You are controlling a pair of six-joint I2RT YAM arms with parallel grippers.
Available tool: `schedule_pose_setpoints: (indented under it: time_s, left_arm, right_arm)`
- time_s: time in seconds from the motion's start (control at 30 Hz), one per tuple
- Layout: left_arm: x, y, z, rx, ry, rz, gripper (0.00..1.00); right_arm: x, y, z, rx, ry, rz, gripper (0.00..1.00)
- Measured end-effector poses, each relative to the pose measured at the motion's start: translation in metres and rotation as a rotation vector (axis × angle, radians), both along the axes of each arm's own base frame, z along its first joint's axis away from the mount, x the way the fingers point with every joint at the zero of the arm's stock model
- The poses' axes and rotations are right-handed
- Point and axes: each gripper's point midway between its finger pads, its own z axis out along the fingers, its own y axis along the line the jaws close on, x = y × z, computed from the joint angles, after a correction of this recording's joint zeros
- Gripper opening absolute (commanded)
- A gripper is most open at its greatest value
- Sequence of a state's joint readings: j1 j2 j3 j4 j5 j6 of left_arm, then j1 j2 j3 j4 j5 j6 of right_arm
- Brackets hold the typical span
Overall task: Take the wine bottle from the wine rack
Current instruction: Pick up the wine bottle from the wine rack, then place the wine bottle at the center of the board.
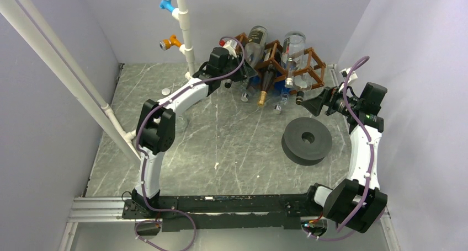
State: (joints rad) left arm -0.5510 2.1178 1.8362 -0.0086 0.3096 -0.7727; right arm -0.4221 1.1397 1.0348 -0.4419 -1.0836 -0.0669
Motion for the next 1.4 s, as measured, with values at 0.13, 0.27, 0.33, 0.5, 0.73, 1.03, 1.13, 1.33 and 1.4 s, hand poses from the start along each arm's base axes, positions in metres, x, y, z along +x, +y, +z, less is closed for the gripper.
schedule_pose_setpoints:
  time_s: [0.13,0.27,0.33,0.5,0.73,1.03,1.13,1.33,1.4]
  left_arm:
    - [0.001,0.001,0.001,-0.004,-0.005,0.001,0.00]
    - [0.000,0.001,0.003,-0.008,-0.002,-0.003,0.00]
    - [-0.001,0.001,0.003,-0.013,0.000,-0.003,0.00]
    - [-0.005,0.001,0.007,-0.030,0.002,-0.010,0.00]
    - [-0.015,0.004,0.018,-0.052,0.000,-0.022,0.00]
    - [-0.031,0.010,0.040,-0.095,-0.017,-0.035,0.00]
    - [-0.040,0.012,0.045,-0.113,-0.012,-0.044,0.00]
    - [-0.059,0.019,0.051,-0.134,0.001,-0.063,0.00]
    - [-0.065,0.020,0.054,-0.141,0.005,-0.069,0.00]
  right_arm:
    - [0.000,0.000,0.000,0.000,0.000,0.000,1.00]
    - [0.000,0.000,0.000,-0.001,-0.002,0.000,1.00]
    - [0.000,0.000,0.000,-0.001,-0.002,0.000,1.00]
    - [0.000,0.000,0.000,-0.001,-0.002,0.000,1.00]
    - [0.000,0.000,0.000,-0.001,-0.002,0.000,1.00]
    - [0.000,-0.001,-0.001,0.001,0.001,-0.003,1.00]
    - [0.000,-0.001,-0.001,0.001,0.001,-0.003,1.00]
    - [0.000,-0.001,-0.001,0.000,0.001,-0.002,1.00]
    - [0.000,-0.001,-0.001,0.000,0.000,-0.002,1.00]
